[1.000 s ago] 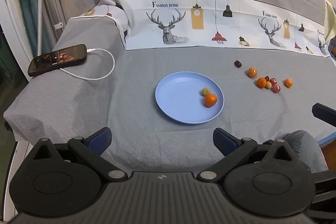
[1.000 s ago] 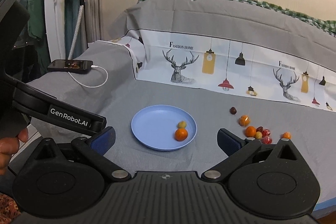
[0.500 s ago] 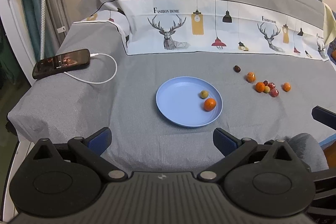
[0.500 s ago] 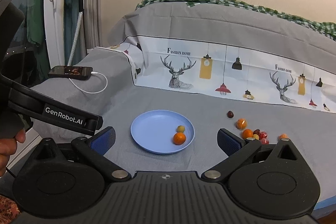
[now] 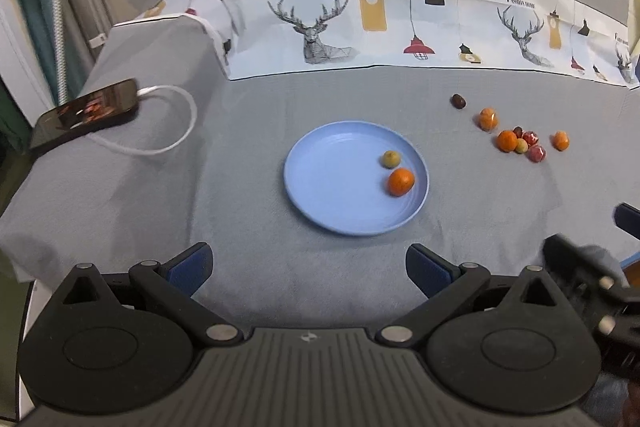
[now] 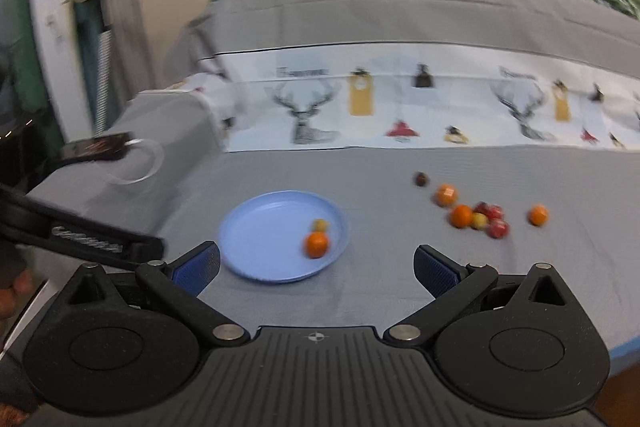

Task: Organize fruits
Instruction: 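Withdraw both tools from the plate, then grasp a wrapped orange with the right tool while the left tool grasps another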

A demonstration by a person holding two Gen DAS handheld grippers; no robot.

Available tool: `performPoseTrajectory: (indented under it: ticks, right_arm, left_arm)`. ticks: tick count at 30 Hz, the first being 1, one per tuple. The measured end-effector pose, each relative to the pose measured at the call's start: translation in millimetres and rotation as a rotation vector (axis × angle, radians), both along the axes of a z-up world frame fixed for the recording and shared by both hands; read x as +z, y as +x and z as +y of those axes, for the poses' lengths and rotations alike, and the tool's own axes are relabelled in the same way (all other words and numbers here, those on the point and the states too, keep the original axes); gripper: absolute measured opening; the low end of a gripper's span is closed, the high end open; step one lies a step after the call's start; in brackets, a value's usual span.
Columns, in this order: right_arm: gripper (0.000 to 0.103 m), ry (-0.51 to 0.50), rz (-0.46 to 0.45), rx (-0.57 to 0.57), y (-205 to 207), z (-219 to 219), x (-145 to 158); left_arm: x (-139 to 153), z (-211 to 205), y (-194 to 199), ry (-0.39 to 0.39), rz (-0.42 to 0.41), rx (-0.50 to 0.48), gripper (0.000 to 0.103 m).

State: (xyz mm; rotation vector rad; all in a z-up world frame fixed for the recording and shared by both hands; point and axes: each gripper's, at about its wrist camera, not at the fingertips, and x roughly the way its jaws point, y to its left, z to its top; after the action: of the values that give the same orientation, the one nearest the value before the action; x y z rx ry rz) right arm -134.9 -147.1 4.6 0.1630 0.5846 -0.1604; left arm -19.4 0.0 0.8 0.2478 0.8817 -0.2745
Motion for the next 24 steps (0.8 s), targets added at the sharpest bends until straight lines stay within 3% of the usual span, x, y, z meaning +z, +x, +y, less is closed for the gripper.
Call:
performPoseTrajectory:
  ticks: [9, 12, 17, 24]
  right_arm:
    - [0.102, 0.000, 0.048, -0.347, 29, -128, -29]
    - [0.102, -0.007, 0.068, -0.434, 45, -174, -45]
    - [0.102, 0.023, 0.115, -0.560, 86, -244, -89]
    - [0.102, 0.067, 0.205, -0.617, 148, -322, -154]
  left_arm:
    - [-15, -126, 69, -0.028, -0.018, -0.148, 0.103]
    - [-38, -176, 99, -0.072, 0.015, -0.213, 0.103]
    - [-88, -254, 147, -0.016, 0.024, -0.260, 0.103]
    - [-136, -326, 210, -0.057, 0.168, -0.278, 0.103]
